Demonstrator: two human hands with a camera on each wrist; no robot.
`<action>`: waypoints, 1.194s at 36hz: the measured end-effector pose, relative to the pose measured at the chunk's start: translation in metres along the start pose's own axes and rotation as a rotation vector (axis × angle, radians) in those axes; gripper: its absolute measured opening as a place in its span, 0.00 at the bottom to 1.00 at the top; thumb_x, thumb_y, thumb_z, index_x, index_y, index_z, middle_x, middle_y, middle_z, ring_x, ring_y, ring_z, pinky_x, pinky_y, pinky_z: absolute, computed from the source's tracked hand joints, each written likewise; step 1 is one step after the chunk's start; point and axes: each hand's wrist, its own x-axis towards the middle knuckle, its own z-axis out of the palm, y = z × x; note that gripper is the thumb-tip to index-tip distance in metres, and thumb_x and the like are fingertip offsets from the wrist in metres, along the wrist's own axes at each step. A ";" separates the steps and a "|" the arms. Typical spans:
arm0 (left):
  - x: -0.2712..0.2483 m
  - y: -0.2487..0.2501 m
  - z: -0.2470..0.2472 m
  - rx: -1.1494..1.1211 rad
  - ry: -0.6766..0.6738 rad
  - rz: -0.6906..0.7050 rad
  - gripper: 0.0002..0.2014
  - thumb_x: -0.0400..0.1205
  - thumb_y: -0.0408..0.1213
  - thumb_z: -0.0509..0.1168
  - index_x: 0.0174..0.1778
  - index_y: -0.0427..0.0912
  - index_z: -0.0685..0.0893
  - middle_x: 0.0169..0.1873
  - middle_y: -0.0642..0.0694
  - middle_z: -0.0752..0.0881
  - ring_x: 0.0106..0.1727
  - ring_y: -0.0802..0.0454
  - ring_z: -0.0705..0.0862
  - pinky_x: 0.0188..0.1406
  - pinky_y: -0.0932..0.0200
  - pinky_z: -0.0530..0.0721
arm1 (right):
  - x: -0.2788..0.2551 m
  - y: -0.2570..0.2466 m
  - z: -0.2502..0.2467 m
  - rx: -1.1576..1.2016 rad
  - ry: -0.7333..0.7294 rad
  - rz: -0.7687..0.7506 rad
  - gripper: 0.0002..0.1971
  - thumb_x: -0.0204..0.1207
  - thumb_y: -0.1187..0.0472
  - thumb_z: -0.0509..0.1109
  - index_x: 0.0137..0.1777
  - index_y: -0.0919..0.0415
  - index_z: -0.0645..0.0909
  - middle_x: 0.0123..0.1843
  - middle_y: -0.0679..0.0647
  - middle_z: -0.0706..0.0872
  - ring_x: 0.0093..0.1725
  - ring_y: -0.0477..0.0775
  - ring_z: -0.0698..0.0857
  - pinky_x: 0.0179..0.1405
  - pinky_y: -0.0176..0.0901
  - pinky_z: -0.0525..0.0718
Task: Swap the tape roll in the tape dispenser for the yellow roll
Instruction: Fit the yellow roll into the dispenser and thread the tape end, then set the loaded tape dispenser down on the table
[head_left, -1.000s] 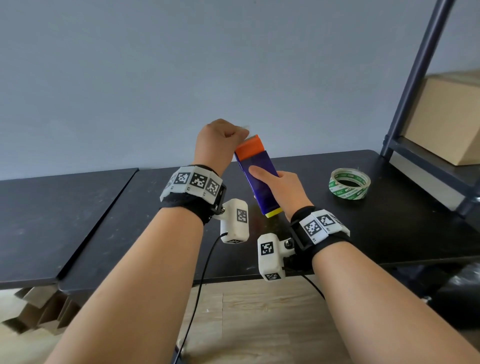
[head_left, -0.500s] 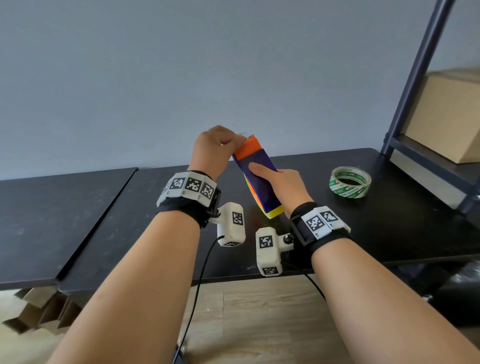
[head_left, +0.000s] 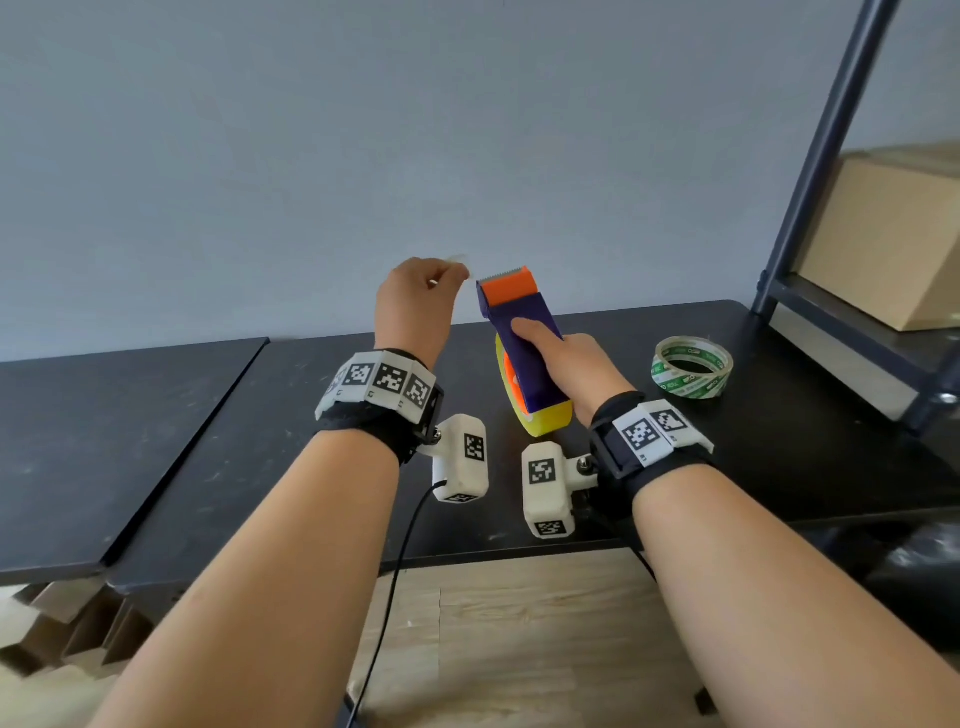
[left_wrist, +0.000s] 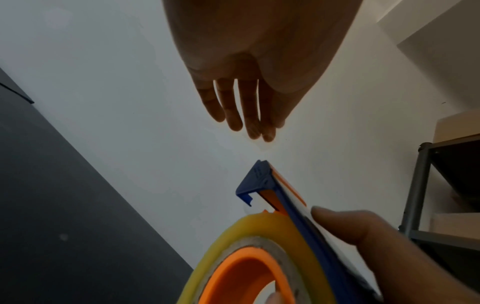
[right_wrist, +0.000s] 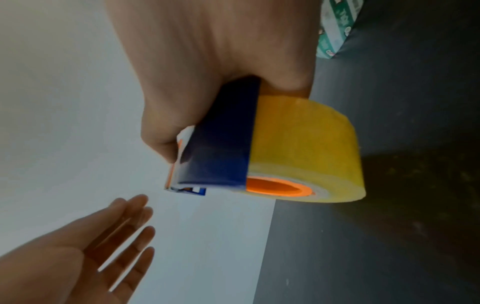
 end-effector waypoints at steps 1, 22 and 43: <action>0.001 -0.002 0.000 0.002 0.008 -0.016 0.12 0.82 0.43 0.62 0.50 0.44 0.91 0.53 0.45 0.89 0.53 0.46 0.84 0.49 0.58 0.78 | 0.000 -0.001 0.001 -0.021 0.001 -0.010 0.30 0.68 0.37 0.69 0.51 0.68 0.86 0.50 0.65 0.91 0.52 0.66 0.89 0.50 0.53 0.83; 0.014 -0.051 -0.005 0.183 -0.030 -0.101 0.13 0.83 0.33 0.59 0.52 0.41 0.90 0.58 0.42 0.86 0.55 0.44 0.85 0.49 0.62 0.76 | 0.048 -0.002 0.025 -0.836 -0.085 -0.190 0.10 0.73 0.48 0.68 0.53 0.41 0.76 0.38 0.51 0.84 0.44 0.59 0.86 0.44 0.48 0.81; 0.006 -0.057 0.004 0.252 -0.236 -0.155 0.16 0.82 0.32 0.54 0.48 0.45 0.90 0.59 0.41 0.79 0.60 0.40 0.81 0.61 0.48 0.80 | 0.052 -0.003 0.021 -0.538 0.145 -0.359 0.07 0.74 0.53 0.71 0.47 0.54 0.86 0.49 0.50 0.89 0.52 0.56 0.87 0.57 0.58 0.85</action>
